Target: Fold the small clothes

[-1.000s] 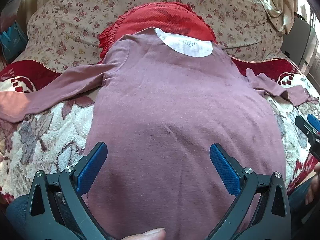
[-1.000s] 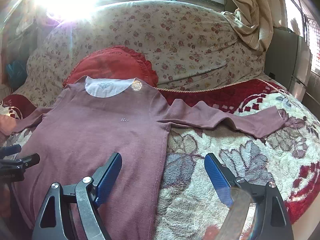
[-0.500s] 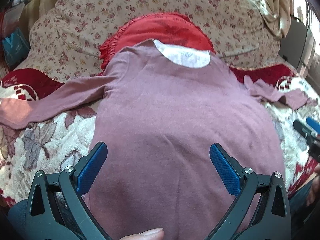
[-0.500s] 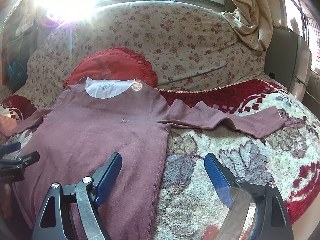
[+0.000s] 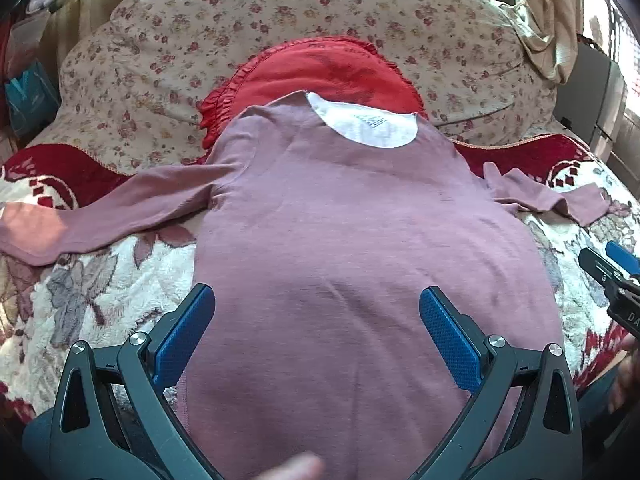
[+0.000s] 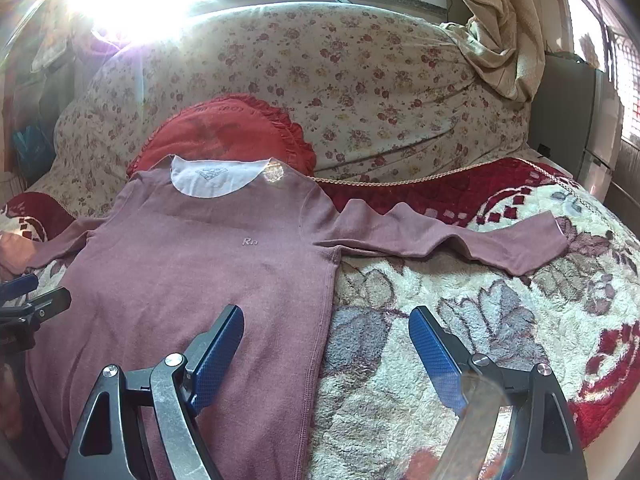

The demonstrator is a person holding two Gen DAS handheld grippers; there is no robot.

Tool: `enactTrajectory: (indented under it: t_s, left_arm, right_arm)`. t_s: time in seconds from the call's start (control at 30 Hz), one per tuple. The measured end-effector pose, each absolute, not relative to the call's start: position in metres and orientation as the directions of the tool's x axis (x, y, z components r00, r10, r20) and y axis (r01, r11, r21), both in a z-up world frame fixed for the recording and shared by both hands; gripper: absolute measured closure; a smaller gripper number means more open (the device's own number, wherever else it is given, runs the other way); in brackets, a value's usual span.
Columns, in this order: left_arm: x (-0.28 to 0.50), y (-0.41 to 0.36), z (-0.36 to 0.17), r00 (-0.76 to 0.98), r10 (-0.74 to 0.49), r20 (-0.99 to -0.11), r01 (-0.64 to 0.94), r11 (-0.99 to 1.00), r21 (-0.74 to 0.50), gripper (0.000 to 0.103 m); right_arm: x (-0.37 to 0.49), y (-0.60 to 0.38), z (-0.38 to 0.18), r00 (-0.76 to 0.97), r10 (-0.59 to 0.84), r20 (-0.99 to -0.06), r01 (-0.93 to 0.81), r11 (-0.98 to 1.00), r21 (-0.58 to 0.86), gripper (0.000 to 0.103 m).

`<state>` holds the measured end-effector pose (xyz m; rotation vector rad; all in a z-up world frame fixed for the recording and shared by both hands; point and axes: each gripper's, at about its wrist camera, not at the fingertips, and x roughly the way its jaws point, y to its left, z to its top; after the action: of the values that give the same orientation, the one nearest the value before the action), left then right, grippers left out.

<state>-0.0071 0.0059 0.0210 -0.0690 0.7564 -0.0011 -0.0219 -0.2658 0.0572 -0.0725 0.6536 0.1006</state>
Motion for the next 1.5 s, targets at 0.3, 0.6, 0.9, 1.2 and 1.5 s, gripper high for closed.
enactTrajectory:
  t_s: [0.3,0.6,0.9,1.2,1.5]
  left_arm:
    - [-0.005,0.013,0.012,0.699,-0.03,-0.714,-0.059,0.993,-0.1,0.001]
    - [-0.003,0.024,0.007,0.681,0.01,-0.732,-0.117,0.989,-0.096,0.001]
    - [0.0,0.029,0.004,0.661,0.029,-0.75,-0.142,0.986,-0.087,0.0]
    - [0.001,0.026,-0.001,0.643,0.054,-0.764,-0.146,0.988,-0.053,0.001]
    - [0.002,0.031,-0.002,0.638,0.084,-0.765,-0.179,0.983,-0.041,0.001]
  right_arm:
    - [-0.021,-0.264,0.057,0.788,0.071,-0.612,-0.119,0.992,-0.038,0.02]
    - [-0.022,-0.264,0.056,0.791,0.072,-0.608,-0.117,0.993,-0.034,0.02]
    - [-0.021,-0.259,0.056,0.793,0.073,-0.605,-0.124,0.991,-0.043,0.02]
    - [-0.021,-0.26,0.056,0.791,0.07,-0.608,-0.121,0.992,-0.043,0.02]
    - [-0.04,-0.27,0.077,0.881,0.103,-0.461,-0.111,0.994,0.01,0.02]
